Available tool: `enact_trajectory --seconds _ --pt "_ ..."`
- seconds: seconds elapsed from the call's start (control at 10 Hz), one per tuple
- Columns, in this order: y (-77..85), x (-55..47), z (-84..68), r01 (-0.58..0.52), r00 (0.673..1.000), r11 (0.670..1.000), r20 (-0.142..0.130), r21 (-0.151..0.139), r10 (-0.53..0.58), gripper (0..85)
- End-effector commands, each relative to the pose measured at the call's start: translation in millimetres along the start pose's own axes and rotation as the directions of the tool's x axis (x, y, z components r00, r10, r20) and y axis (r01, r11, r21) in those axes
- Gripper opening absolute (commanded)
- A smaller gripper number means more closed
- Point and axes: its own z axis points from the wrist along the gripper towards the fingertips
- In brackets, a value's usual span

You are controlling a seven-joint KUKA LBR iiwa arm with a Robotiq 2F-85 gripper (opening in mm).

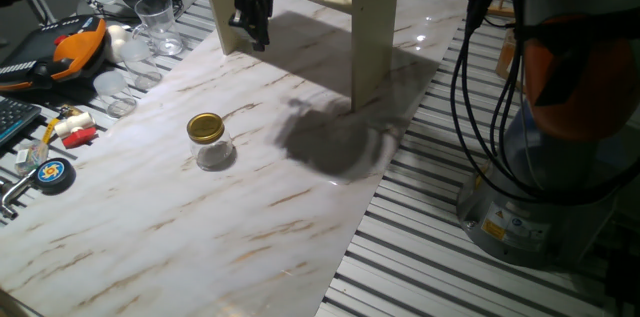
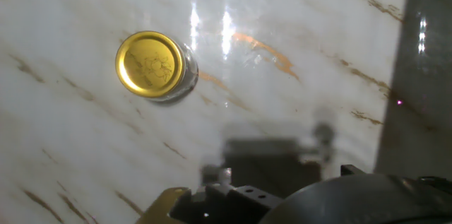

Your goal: Put the object on the shelf

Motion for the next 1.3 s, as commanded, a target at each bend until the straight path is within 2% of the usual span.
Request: enact_trajectory --seconds 0.0,0.5,1.2 --pt "0.2 -0.1 0.1 0.0 1.0 1.0 0.0 0.0 0.0 0.0" --pt "7.7 -3.3 8.2 -0.015 1.0 1.0 0.007 -0.001 0.015 0.0" --pt "40.8 -15.6 26.0 -0.075 0.997 0.997 0.017 -0.006 0.075 0.0"
